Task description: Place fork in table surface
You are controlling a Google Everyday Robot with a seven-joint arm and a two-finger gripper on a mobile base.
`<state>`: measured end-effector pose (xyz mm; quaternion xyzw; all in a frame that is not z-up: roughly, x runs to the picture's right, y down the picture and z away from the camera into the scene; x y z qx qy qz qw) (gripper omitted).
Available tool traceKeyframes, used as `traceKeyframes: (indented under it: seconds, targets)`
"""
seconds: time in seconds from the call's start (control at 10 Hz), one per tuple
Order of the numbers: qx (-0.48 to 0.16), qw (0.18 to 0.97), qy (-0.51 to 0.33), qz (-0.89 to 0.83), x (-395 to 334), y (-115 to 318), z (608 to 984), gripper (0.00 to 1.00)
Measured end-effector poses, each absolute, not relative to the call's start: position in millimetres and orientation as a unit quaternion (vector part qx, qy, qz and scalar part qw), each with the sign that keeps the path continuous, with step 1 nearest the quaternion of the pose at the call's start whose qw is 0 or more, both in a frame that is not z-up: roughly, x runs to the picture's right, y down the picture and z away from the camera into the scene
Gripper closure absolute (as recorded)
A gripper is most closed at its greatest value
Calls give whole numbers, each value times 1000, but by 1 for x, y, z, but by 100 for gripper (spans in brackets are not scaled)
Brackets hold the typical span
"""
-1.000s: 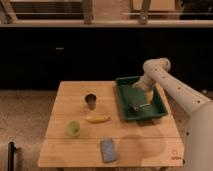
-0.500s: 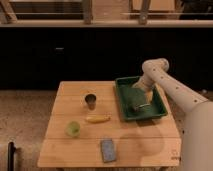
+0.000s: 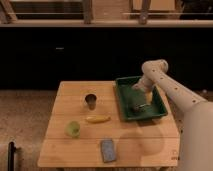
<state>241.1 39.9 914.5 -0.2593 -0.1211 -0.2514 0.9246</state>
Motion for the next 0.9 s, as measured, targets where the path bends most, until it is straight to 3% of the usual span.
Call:
traceKeyframes:
  seconds: [0.9]
  targets:
    - [-279, 906, -167, -270, 256, 75, 927, 20]
